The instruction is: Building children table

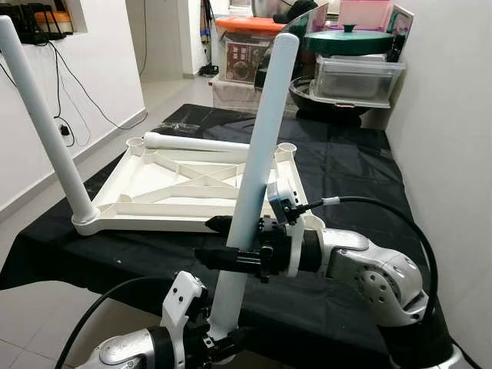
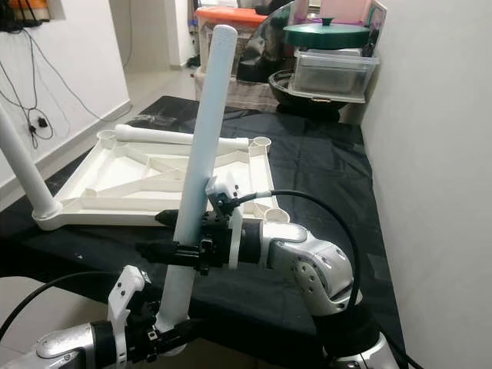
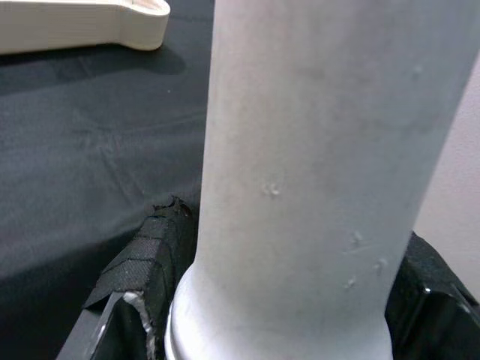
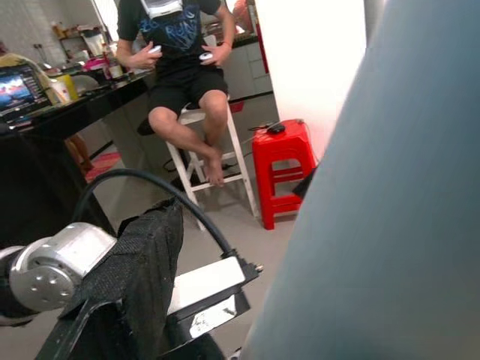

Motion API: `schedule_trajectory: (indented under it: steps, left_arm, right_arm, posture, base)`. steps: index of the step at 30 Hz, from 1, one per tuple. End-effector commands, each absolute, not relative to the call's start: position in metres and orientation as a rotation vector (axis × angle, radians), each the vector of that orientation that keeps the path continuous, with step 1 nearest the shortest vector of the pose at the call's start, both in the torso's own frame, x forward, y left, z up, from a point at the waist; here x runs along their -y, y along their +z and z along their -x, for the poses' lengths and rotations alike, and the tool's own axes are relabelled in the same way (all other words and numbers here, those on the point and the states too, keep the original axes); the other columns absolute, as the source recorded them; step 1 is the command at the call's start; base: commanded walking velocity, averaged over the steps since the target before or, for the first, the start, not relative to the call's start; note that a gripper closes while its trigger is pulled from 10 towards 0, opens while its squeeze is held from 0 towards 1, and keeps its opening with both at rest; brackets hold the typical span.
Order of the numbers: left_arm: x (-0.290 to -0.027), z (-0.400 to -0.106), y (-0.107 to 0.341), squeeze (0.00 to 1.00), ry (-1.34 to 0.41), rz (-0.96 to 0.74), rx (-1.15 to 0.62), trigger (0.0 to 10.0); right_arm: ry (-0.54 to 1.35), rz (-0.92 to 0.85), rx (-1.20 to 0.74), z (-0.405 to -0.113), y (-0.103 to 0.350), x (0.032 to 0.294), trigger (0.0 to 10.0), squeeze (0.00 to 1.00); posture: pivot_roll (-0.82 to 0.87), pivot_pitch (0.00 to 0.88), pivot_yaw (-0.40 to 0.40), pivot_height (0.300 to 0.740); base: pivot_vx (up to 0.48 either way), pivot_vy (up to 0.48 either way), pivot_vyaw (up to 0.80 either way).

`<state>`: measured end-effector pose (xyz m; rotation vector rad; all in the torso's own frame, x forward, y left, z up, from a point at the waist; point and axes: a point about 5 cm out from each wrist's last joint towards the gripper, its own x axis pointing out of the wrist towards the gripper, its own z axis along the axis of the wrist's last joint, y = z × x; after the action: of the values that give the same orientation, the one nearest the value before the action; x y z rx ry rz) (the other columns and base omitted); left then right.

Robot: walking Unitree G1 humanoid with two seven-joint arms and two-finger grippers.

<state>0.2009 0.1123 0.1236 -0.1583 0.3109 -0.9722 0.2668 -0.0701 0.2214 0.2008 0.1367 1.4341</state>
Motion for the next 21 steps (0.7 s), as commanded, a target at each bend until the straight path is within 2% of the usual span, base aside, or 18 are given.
schedule_trajectory:
  steps: [1, 2, 18, 19, 21]
  left_arm:
    - [-0.114, -0.2002, 0.1227, 0.0, -0.983, 0.152, -0.324, 10.0]
    - [-0.114, -0.2001, 0.1226, 0.0, -0.983, 0.153, -0.325, 10.0]
    - [-0.1116, -0.2001, 0.1162, 0.0, -0.95, 0.159, -0.367, 10.0]
    - [-0.112, -0.2012, 0.1159, 1.0, -0.941, 0.152, -0.36, 10.0]
    - [-0.1125, -0.2025, 0.1159, 1.0, -0.927, 0.15, -0.346, 10.0]
  right_arm:
    - [1.472, -0.217, -0.138, -0.263, 0.2238, 0.0668, 3.5, 0.0]
    - [1.475, -0.22, -0.138, -0.2625, 0.2238, 0.0665, 0.0, 0.0]
    - [1.476, -0.255, -0.131, -0.2621, 0.2262, 0.066, 0.0, 0.0]
    - [1.474, -0.255, -0.129, -0.2627, 0.2269, 0.0667, 0.0, 0.0]
    - [1.461, -0.254, -0.12, -0.2652, 0.2285, 0.0687, 0.0, 0.0]
  posture:
    - [0.02, 0.0, -0.038, 0.74]
    - [0.02, 0.0, -0.038, 0.74]
    - [0.02, 0.0, -0.039, 0.74]
    - [0.02, 0.0, -0.039, 0.74]
    - [0.02, 0.0, -0.039, 0.74]
  base:
    - [0.0, 0.0, 0.0]
    - [0.0, 0.0, 0.0]
    - [0.0, 0.0, 0.0]
    - [0.0, 0.0, 0.0]
    - [0.0, 0.0, 0.0]
